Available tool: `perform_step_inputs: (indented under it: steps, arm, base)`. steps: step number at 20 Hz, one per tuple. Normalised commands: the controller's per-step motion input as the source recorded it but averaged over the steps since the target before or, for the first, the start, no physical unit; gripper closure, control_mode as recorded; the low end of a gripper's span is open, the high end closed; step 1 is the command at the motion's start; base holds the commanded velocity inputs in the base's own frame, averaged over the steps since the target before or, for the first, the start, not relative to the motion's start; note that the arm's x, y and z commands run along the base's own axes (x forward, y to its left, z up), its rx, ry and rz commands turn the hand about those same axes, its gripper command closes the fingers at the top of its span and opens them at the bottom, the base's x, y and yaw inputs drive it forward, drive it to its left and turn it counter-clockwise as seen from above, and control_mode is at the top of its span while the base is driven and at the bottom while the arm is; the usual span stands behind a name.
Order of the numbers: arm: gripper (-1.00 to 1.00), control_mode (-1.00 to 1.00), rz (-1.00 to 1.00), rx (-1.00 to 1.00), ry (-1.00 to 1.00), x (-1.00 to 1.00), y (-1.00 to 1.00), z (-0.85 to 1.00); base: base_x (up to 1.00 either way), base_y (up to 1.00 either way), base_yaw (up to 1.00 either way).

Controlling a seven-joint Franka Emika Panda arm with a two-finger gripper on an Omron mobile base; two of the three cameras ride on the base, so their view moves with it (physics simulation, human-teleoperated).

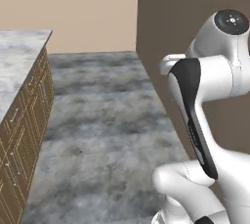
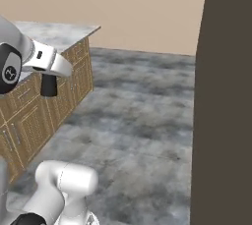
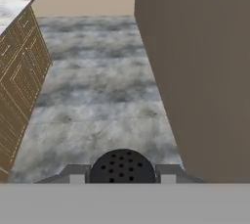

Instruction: Move the mayonnaise and shaker from the cabinet to the dining counter.

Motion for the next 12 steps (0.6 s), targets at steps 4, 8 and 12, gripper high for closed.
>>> perform_step_inputs:
  steps: [4, 8, 12]
  arm:
    - [1.0, 1.0, 0.0, 0.0, 0.0, 0.0, 0.0, 0.0]
    - [1.0, 1.0, 0.0, 0.0, 0.0, 0.0, 0.0, 0.0]
    - [1.0, 1.0, 0.0, 0.0, 0.0, 0.0, 0.0, 0.0]
  base:
    - [1.0, -0.3, 0.55]
    - [1.0, -0.33, 0.55]
    - [0.97, -0.4, 0.56]
